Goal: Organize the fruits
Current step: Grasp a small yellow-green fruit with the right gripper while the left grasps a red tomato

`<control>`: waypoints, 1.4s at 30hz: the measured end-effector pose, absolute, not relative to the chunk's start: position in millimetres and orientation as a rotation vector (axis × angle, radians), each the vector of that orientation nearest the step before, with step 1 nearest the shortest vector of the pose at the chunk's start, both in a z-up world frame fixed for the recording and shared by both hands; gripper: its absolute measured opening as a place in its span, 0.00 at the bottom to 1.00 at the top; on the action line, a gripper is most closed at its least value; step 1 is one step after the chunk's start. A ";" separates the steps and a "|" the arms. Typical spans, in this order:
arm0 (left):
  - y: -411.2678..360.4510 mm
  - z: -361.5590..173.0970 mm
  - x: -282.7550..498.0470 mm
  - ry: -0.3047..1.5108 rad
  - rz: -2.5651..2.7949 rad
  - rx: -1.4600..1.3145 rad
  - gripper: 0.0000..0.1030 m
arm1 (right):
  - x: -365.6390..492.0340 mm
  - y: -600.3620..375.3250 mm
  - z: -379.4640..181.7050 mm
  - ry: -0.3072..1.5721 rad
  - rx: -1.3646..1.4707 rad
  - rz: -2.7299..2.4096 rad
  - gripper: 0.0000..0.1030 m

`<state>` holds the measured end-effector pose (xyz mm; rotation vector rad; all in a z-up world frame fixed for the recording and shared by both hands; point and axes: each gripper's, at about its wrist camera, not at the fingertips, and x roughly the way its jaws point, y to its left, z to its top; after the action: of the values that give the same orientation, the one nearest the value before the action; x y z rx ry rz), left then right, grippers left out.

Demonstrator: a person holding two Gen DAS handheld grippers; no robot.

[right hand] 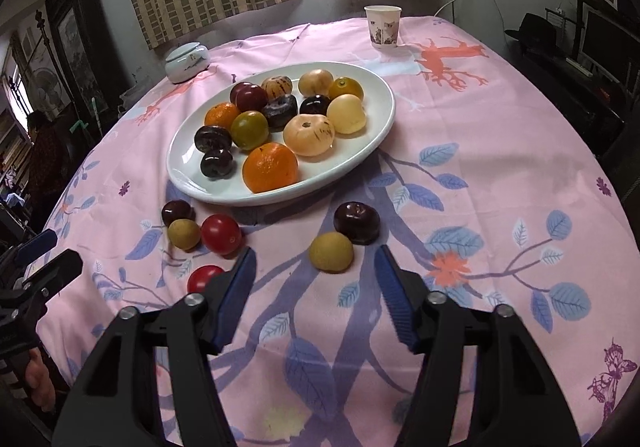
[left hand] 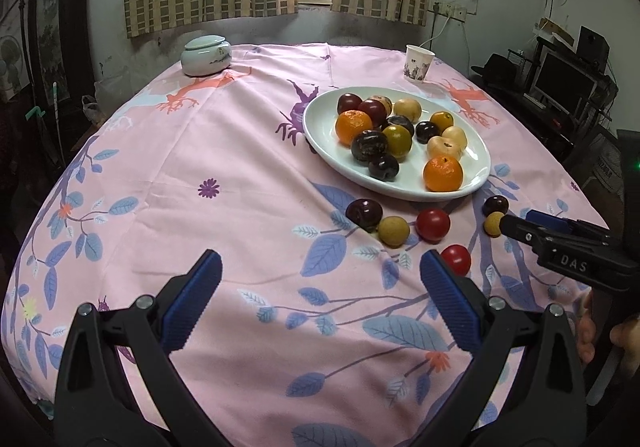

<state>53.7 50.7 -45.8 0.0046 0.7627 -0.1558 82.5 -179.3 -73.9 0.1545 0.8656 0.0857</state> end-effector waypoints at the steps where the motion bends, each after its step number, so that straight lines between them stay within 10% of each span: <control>1: 52.6 -47.6 55.0 0.766 -0.158 0.001 0.98 | 88.1 -177.5 -77.4 0.887 0.147 0.082 0.47; 10: 54.5 -56.1 61.2 0.787 -0.177 -0.008 0.98 | 111.7 -169.3 -97.2 0.960 0.074 -0.007 0.28; 26: -51.8 -76.0 68.2 0.834 -0.309 0.162 0.97 | 31.9 -234.0 -72.7 0.868 0.227 0.012 0.28; 29: -64.3 -84.8 76.7 0.862 -0.313 0.166 0.83 | 26.0 -244.2 -74.4 0.867 0.256 0.020 0.28; 34: -68.4 -103.1 88.6 0.929 -0.315 0.142 0.33 | 22.4 -252.1 -77.1 0.869 0.286 0.035 0.28; 42: -61.2 -91.3 71.3 0.908 -0.336 0.128 0.28 | 18.5 -242.1 -75.3 0.870 0.279 0.061 0.28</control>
<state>71.3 -61.2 -91.3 0.1282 0.9075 -0.3357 18.5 -242.1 -75.3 0.2795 0.8702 0.0612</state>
